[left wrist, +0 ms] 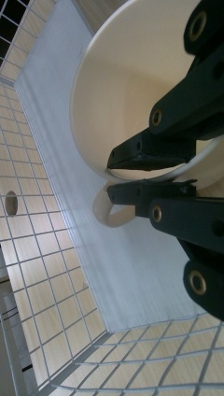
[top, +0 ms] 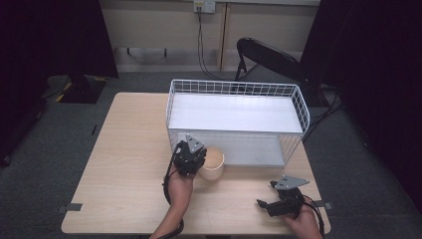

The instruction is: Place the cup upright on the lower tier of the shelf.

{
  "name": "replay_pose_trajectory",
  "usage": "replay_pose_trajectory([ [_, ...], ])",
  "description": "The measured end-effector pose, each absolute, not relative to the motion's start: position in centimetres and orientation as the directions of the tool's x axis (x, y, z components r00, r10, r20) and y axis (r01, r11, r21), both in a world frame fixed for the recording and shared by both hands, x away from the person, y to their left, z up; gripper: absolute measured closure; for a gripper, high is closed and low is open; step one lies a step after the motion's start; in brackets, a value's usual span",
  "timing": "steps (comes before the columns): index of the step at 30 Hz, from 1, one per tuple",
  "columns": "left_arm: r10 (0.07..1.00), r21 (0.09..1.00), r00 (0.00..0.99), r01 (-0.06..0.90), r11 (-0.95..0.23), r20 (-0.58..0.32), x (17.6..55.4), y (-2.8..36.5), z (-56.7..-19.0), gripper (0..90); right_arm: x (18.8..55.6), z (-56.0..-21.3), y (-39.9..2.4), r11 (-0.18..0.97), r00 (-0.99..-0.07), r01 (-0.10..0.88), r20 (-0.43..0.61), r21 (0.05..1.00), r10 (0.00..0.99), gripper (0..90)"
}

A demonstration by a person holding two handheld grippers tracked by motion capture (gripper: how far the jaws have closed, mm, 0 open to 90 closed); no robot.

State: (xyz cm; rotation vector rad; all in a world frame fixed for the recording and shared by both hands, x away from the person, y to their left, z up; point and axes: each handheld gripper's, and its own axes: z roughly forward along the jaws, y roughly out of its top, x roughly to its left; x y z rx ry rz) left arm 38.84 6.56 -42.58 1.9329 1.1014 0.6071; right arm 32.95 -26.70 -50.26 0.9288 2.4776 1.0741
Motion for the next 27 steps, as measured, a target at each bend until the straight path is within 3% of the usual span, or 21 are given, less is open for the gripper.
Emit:
replay_pose_trajectory([
  [27,0.879,0.841,0.477,0.474,-0.261,0.004,39.74,5.55,-42.97,82.0,32.95,-50.26,-26.7,0.516,-0.752,0.447,-0.005,0.731,0.659,11.7],
])
